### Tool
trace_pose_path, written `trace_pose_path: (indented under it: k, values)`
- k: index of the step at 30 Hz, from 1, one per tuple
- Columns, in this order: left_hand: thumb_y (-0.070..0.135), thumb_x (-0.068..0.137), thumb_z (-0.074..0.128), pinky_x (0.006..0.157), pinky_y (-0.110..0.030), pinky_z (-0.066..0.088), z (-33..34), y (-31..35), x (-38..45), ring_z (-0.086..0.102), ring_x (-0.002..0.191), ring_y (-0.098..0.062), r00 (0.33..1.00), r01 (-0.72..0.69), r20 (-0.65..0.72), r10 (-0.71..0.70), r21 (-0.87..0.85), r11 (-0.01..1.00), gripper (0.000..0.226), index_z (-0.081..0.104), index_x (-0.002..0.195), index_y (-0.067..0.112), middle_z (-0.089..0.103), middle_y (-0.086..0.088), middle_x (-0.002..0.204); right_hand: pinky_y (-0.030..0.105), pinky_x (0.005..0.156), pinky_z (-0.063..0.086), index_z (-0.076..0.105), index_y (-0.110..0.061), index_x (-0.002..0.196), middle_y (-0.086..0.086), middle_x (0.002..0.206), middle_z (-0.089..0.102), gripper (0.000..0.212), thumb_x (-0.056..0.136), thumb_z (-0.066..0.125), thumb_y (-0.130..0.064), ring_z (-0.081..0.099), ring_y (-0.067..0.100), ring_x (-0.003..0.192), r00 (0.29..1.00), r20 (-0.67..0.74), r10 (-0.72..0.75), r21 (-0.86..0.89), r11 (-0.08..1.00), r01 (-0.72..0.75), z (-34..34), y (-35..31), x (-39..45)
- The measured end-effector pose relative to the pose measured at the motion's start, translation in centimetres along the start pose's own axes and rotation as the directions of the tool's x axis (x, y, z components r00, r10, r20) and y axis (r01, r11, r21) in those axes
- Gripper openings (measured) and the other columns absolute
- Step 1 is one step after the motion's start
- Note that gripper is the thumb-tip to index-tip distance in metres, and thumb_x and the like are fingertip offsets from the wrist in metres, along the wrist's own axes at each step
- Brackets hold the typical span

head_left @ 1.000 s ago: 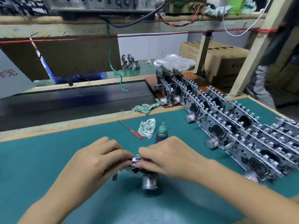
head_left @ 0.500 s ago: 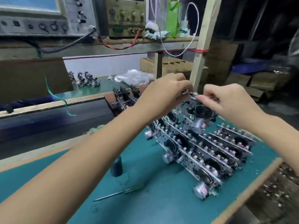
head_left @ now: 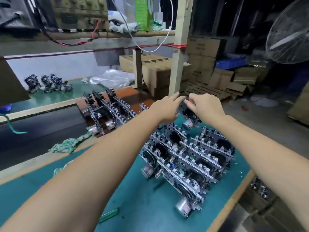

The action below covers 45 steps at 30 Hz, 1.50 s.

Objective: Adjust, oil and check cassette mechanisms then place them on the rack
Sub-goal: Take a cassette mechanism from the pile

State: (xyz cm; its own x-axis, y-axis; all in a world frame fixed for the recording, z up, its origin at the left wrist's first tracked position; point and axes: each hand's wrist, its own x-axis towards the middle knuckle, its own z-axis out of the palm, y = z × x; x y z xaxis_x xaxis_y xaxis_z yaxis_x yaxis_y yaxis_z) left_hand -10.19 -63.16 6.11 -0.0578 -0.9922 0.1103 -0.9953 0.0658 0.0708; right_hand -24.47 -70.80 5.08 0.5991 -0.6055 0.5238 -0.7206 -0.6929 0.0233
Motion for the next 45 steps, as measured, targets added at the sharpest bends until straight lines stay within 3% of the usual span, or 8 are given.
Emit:
trace_pose_path:
  k: [9, 17, 21, 26, 30, 35, 41, 45]
  values:
    - [0.022, 0.100, 0.039, 0.094, -0.039, 0.041, 4.3, -0.3, 1.5, 0.049, 0.121, -0.029, 0.999, 0.036, 0.025, -0.035, -0.013, 0.999, 0.042, 0.037, 0.142, 0.018, 0.049, -0.011, 0.139, 0.031, 0.064, 0.030, 0.057, -0.019, 0.088, 0.011, 0.099, 0.067, 0.030, 0.098, 0.042, -0.043, 0.061, 0.031, 0.094, 0.971, 0.239, 0.021, -0.048, 0.999, -0.009, 3.4, -0.3, -1.4]
    - [0.033, 0.102, 0.034, 0.098, -0.040, 0.040, 3.6, 0.5, -0.1, 0.040, 0.130, -0.024, 0.999, 0.014, -0.035, -0.013, 0.031, 0.999, 0.042, 0.039, 0.141, 0.018, 0.035, -0.004, 0.149, 0.034, 0.078, 0.038, 0.050, -0.013, 0.114, 0.008, 0.111, 0.065, 0.035, 0.096, 0.042, -0.042, 0.061, 0.027, 0.103, 0.980, 0.195, -0.029, -0.229, 0.971, 0.074, 0.8, -2.0, -1.4]
    - [0.023, 0.092, 0.046, 0.092, -0.042, 0.042, 0.9, 0.5, -6.3, 0.051, 0.112, -0.024, 0.967, 0.043, -0.251, -0.050, -0.035, 0.998, 0.029, 0.057, 0.118, 0.016, 0.058, -0.003, 0.122, 0.034, 0.069, 0.039, 0.056, -0.019, 0.094, 0.004, 0.098, 0.065, 0.025, 0.094, 0.046, -0.042, 0.060, 0.026, 0.092, 0.983, 0.180, -0.021, 0.107, 0.994, 0.002, -3.6, -6.7, -3.5]
    - [0.041, 0.081, 0.050, 0.076, -0.028, 0.041, -0.9, -0.3, -21.8, 0.050, 0.087, -0.007, 0.923, 0.142, -0.321, -0.212, -0.228, 0.963, 0.026, 0.066, 0.093, 0.024, 0.061, 0.012, 0.090, 0.034, 0.065, 0.044, 0.054, -0.028, 0.077, -0.009, 0.071, 0.060, 0.025, 0.086, 0.053, -0.051, 0.053, 0.010, 0.068, 0.927, 0.284, -0.244, 0.617, 0.787, 0.018, -8.0, -15.3, -9.7]
    - [0.050, 0.076, 0.046, 0.065, -0.019, 0.041, -0.2, 0.8, -34.8, 0.054, 0.076, 0.001, 0.755, 0.416, -0.314, -0.575, -0.448, 0.791, 0.027, 0.065, 0.084, 0.033, 0.062, 0.017, 0.079, 0.032, 0.067, 0.047, 0.053, -0.029, 0.079, -0.012, 0.074, 0.061, 0.026, 0.084, 0.052, -0.054, 0.052, 0.006, 0.063, 0.850, 0.271, -0.452, 0.843, 0.538, 0.017, -8.2, -23.8, -14.5]
    - [0.040, 0.087, 0.056, 0.069, -0.020, 0.039, 1.8, 0.3, -47.2, 0.046, 0.075, 0.006, 0.496, 0.743, -0.294, -0.817, -0.343, 0.575, 0.017, 0.067, 0.088, 0.027, 0.053, 0.022, 0.077, 0.036, 0.073, 0.047, 0.054, -0.024, 0.080, -0.007, 0.077, 0.064, 0.023, 0.090, 0.053, -0.046, 0.057, 0.015, 0.071, 0.620, 0.325, -0.714, 0.901, 0.433, 0.027, -5.9, -36.1, -18.7]
    - [0.034, 0.092, 0.056, 0.090, -0.032, 0.044, 1.7, -0.4, -60.7, 0.054, 0.110, -0.014, 0.261, 0.962, -0.183, -0.948, -0.027, 0.270, 0.023, 0.064, 0.112, 0.024, 0.061, 0.008, 0.112, 0.031, 0.075, 0.040, 0.056, -0.021, 0.087, 0.003, 0.093, 0.067, 0.016, 0.094, 0.052, -0.035, 0.060, 0.022, 0.090, 0.397, 0.215, -0.892, 0.958, 0.271, 0.090, -6.1, -50.8, -25.2]
    - [0.012, 0.063, 0.086, 0.071, -0.046, 0.053, -0.8, -0.4, -66.7, 0.063, 0.087, -0.036, 0.206, 0.978, -0.454, -0.867, 0.110, 0.175, 0.042, 0.070, 0.102, 0.006, 0.064, -0.015, 0.097, 0.038, 0.089, 0.039, 0.050, -0.014, 0.121, 0.007, 0.121, 0.051, 0.030, 0.092, 0.053, -0.017, 0.047, 0.026, 0.112, 0.402, -0.104, -0.910, 0.916, 0.070, 0.396, -8.7, -58.3, -26.5]
